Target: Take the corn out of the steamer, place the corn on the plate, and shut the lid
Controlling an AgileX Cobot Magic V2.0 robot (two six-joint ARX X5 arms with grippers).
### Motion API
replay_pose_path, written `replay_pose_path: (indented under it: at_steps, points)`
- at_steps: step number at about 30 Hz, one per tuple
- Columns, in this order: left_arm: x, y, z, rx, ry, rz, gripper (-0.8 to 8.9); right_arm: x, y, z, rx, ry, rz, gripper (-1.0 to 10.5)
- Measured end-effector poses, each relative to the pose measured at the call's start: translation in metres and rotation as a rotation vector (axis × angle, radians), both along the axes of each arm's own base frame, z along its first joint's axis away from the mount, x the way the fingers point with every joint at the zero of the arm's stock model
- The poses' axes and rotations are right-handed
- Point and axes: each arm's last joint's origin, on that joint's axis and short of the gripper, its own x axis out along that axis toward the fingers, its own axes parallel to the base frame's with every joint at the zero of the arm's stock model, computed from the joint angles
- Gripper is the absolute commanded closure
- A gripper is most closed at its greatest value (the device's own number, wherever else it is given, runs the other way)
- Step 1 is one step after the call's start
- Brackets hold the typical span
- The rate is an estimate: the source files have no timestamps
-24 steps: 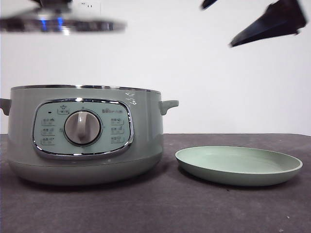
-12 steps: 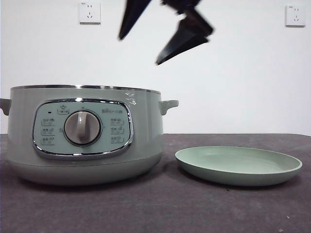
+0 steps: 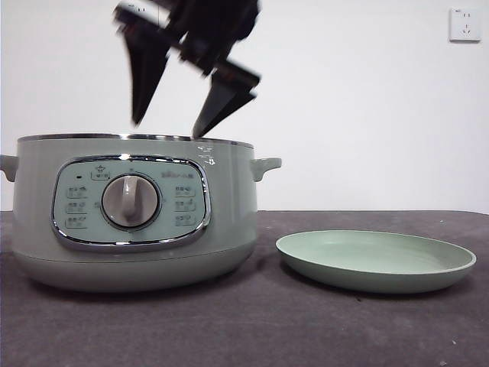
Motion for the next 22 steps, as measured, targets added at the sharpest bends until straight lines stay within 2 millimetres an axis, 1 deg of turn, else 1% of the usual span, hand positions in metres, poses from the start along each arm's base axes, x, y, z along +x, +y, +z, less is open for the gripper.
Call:
replay_pose_path:
  at_steps: [3,8,10,11,13,15,20,22]
  points:
    - [-0.001,0.000,-0.002,0.009,0.020,0.002,8.22,0.003,0.014,-0.021,-0.034,0.022,0.023,5.4]
    - [0.001,-0.001,-0.004,0.016,0.042,-0.009,8.22,0.009,0.028,-0.051,-0.062,0.044,0.036,5.5]
    - [0.001,-0.001,-0.004,0.016,0.042,-0.009,8.22,0.011,0.031,-0.060,-0.070,0.050,0.038,6.5]
    - [0.001,-0.001,-0.004,0.016,0.042,-0.009,8.22,0.011,0.031,-0.062,-0.073,0.052,0.037,7.0]
    - [0.000,0.000,-0.004,0.015,0.041,-0.009,8.22,0.013,0.033,-0.067,-0.081,0.046,0.032,8.5]
    - [0.000,0.000,-0.004,0.015,0.041,-0.009,8.22,0.014,0.033,-0.070,-0.094,0.035,0.022,9.6]
    - [0.000,0.000,-0.005,0.019,0.052,-0.011,8.22,0.015,0.033,-0.069,-0.100,0.018,0.012,9.6]
    - [0.000,0.000,-0.005,0.021,0.056,-0.012,8.22,0.013,0.031,-0.062,-0.096,0.014,0.012,9.6]
